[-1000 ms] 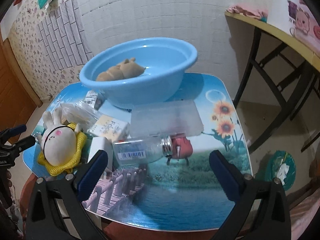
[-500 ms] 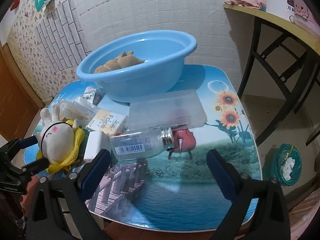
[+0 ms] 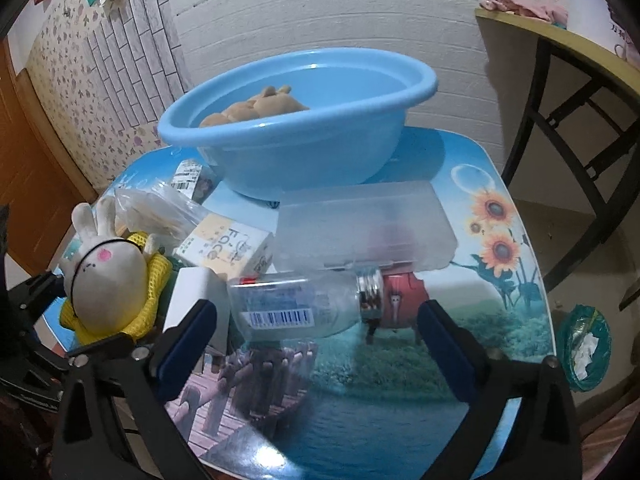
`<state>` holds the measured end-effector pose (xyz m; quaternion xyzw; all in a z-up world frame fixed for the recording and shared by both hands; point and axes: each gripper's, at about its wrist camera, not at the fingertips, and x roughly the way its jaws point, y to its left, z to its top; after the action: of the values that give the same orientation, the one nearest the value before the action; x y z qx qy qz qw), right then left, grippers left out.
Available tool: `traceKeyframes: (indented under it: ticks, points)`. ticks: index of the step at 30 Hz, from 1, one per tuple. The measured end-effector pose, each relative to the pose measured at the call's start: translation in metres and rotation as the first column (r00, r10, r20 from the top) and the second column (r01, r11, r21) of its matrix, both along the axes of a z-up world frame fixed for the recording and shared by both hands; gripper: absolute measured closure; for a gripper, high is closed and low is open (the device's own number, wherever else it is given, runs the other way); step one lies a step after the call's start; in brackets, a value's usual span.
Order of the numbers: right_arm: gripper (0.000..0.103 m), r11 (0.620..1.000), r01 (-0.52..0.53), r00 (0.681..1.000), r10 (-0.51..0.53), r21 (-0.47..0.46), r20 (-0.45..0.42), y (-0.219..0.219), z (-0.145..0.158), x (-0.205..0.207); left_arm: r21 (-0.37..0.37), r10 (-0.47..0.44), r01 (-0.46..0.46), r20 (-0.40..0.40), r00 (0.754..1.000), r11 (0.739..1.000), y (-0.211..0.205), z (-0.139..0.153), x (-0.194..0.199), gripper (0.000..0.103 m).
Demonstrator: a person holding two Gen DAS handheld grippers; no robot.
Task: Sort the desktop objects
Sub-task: 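Grasp the white bunny plush with the left tool while the right tool grasps the glass bottle, then lift and carry the bunny plush and glass bottle toward the blue basin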
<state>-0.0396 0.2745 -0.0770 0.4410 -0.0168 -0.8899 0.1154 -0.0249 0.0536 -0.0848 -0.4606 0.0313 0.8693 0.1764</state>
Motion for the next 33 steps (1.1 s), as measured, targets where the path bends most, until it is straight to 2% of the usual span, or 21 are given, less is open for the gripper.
traceKeyframes:
  ticks: [2,5,13,15,26,33]
  points:
    - [0.000,1.000,-0.009,1.000,0.009,0.014,0.001,-0.002,-0.002,-0.002,0.030,0.007,-0.007,-0.004,1.000,1.000,-0.005,0.005,0.001,0.015]
    - [0.000,0.999,-0.018,1.000,0.018,0.030,0.010,-0.005,-0.005,-0.006,0.022,-0.006,0.005,0.010,1.000,1.000,-0.006,0.006,0.000,0.024]
    - [0.001,0.999,-0.016,1.000,0.016,0.035,0.015,-0.006,-0.009,-0.014,0.016,-0.001,0.000,0.013,1.000,1.000,-0.015,0.008,0.005,0.026]
    - [0.017,0.999,-0.031,0.999,0.031,0.013,0.017,-0.005,-0.008,-0.012,0.011,0.013,-0.013,0.010,1.000,1.000,-0.019,0.009,0.006,0.026]
    - [0.017,0.999,-0.022,1.000,0.022,0.040,-0.001,0.003,-0.001,0.006,0.007,0.049,-0.049,-0.013,0.999,0.999,-0.030,0.018,0.009,0.026]
    - [0.017,0.999,-0.002,1.000,0.000,0.052,0.026,0.010,-0.002,0.014,-0.013,0.050,-0.050,0.009,0.999,0.999,-0.024,0.010,0.008,0.025]
